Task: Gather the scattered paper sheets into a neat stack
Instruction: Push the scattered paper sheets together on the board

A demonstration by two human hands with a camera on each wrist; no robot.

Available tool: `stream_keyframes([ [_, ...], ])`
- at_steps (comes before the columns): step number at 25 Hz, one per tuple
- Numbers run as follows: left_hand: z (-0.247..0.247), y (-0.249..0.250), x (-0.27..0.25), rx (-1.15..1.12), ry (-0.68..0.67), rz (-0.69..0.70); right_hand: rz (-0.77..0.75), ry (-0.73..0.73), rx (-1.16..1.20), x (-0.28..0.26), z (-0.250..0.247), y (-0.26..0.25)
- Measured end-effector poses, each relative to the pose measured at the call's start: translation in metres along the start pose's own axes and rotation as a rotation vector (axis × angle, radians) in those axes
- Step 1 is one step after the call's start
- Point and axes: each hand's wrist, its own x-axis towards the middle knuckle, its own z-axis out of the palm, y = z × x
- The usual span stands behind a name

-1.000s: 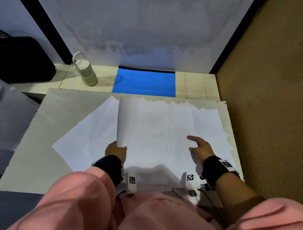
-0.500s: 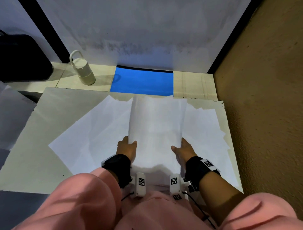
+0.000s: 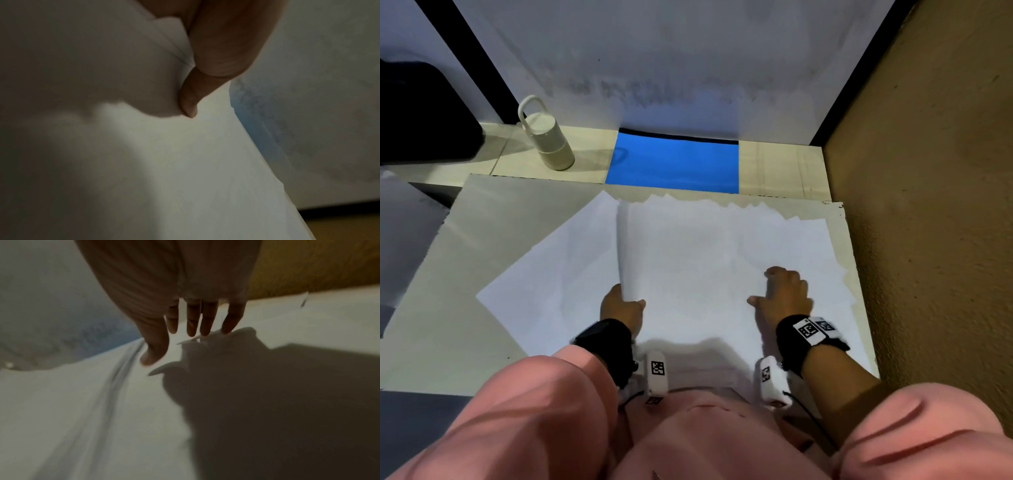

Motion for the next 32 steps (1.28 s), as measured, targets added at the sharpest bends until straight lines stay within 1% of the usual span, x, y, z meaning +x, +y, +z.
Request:
stream_keyframes([
  [1,-0.006,-0.001,0.002,-0.017,0.032,-0.018,-0.008,-0.002,-0.239,0.001,-0.007,0.005],
  [2,-0.01,-0.003,0.005,-0.027,0.053,-0.028,0.005,-0.035,-0.384,0.002,-0.014,0.009],
  [3,-0.014,-0.004,0.006,-0.026,0.066,-0.041,0.032,-0.075,-0.429,0.003,-0.018,0.009],
  [4,-0.015,-0.006,0.007,-0.025,0.072,-0.05,0.053,-0.118,-0.407,0.005,-0.018,0.012],
  [6,-0.016,-0.01,0.008,-0.026,0.077,-0.067,0.02,-0.183,-0.249,0.008,-0.018,0.017],
  [8,-0.014,-0.01,0.007,-0.04,0.08,-0.076,0.012,-0.141,-0.01,0.006,-0.022,0.021],
  [10,-0.012,-0.008,0.006,-0.069,0.07,-0.092,0.073,-0.064,0.178,0.004,-0.027,0.024],
  [11,-0.009,-0.007,0.005,-0.081,0.058,-0.101,0.11,-0.038,0.242,0.005,-0.027,0.025],
  [13,-0.001,-0.004,0.001,-0.07,0.011,-0.105,0.149,-0.046,0.387,0.006,-0.023,0.025],
  [15,0.011,0.001,-0.007,-0.029,-0.056,-0.071,0.165,-0.045,0.511,0.007,-0.016,0.022],
  [17,0.023,0.005,-0.011,-0.012,-0.098,-0.039,0.198,0.0,0.597,0.01,-0.012,0.017],
  [19,0.033,0.008,-0.014,-0.001,-0.13,-0.031,0.22,-0.002,0.639,0.009,-0.012,0.011],
  [22,0.04,0.015,-0.017,-0.03,-0.174,-0.048,0.206,-0.11,0.57,0.007,-0.007,0.006],
  [24,0.041,0.018,-0.018,-0.063,-0.206,-0.067,0.213,-0.131,0.53,0.004,-0.003,0.002],
  [25,0.04,0.02,-0.018,-0.051,-0.213,-0.063,0.226,-0.152,0.547,0.003,-0.001,-0.001],
  [27,0.038,0.022,-0.016,0.025,-0.199,-0.019,0.237,-0.228,0.561,0.004,0.002,-0.003],
  [29,0.038,0.024,-0.016,0.081,-0.19,0.029,0.194,-0.281,0.492,0.003,0.007,-0.006],
  [32,0.039,0.028,-0.015,0.122,-0.265,0.076,0.143,-0.234,0.421,0.002,0.011,-0.006],
])
